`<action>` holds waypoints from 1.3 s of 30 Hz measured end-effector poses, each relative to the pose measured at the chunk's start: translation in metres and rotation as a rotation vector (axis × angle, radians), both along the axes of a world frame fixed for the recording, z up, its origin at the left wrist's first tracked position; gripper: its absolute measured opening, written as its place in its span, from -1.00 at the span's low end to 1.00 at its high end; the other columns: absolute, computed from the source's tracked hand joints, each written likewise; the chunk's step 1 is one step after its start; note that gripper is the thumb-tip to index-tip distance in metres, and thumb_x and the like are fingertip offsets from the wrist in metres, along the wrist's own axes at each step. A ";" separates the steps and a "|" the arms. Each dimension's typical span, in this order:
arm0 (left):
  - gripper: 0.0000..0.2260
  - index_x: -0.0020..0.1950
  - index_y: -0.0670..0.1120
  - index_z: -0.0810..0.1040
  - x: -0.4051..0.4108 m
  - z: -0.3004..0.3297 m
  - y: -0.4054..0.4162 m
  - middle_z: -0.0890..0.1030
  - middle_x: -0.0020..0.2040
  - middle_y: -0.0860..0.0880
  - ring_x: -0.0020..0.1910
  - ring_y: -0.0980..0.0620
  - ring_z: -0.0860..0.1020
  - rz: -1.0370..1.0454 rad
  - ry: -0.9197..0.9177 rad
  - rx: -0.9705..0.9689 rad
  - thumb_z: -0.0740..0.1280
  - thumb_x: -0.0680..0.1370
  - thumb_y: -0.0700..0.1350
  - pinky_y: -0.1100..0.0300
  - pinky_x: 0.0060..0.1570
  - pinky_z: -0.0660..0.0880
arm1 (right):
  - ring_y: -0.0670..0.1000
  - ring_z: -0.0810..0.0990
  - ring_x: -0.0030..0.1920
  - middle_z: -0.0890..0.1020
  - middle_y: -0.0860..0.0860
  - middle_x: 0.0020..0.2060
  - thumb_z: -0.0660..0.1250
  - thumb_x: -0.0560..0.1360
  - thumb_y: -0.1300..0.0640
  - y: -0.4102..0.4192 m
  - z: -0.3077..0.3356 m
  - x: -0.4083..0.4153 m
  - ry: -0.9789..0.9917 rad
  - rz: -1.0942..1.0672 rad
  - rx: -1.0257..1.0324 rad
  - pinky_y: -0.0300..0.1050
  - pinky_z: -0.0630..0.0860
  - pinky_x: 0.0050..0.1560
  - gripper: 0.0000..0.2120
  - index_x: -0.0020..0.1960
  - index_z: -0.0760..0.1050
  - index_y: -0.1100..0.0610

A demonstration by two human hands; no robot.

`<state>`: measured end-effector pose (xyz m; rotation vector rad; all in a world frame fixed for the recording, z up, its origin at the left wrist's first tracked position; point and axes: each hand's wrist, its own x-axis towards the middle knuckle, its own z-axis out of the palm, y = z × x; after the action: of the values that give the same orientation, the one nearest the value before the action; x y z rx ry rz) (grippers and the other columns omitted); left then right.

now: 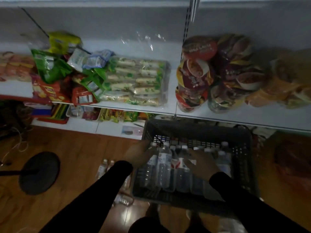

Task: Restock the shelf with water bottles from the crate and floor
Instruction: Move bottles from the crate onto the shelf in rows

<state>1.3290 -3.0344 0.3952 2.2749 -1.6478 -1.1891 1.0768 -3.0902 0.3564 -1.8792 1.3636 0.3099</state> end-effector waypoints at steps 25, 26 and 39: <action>-0.50 0.39 0.10 0.36 -0.014 -0.072 -0.019 0.50 0.25 0.07 0.18 0.06 0.53 0.151 0.586 0.296 0.37 0.51 0.21 0.05 0.17 0.51 | -0.09 0.61 0.14 0.64 -0.09 0.16 0.63 0.21 -0.16 0.026 -0.069 0.027 -0.379 -0.357 0.599 -0.14 0.55 0.17 -0.29 0.29 0.48 -0.04; -0.53 0.37 0.13 0.38 -0.011 -0.053 -0.023 0.53 0.26 0.10 0.20 0.08 0.54 0.171 0.650 0.285 0.39 0.51 0.18 0.07 0.18 0.52 | -0.13 0.59 0.15 0.62 -0.13 0.18 0.60 0.27 -0.13 0.017 -0.049 0.028 -0.384 -0.311 0.587 -0.15 0.54 0.17 -0.33 0.31 0.45 -0.08; -0.50 0.21 0.12 0.51 0.029 0.230 -0.044 0.68 0.02 0.07 -0.01 0.12 0.65 0.220 0.495 -0.538 0.58 0.32 0.07 0.05 0.02 0.60 | -0.16 0.54 0.22 0.53 -0.12 0.29 0.41 0.46 -0.20 -0.085 0.217 0.067 -0.537 0.252 -0.144 -0.13 0.50 0.27 -0.36 0.47 0.37 -0.03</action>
<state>1.3578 -3.0785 0.6251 1.6201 -1.2895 -0.9939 1.1442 -3.1753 0.5737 -2.0596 0.8071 -0.1713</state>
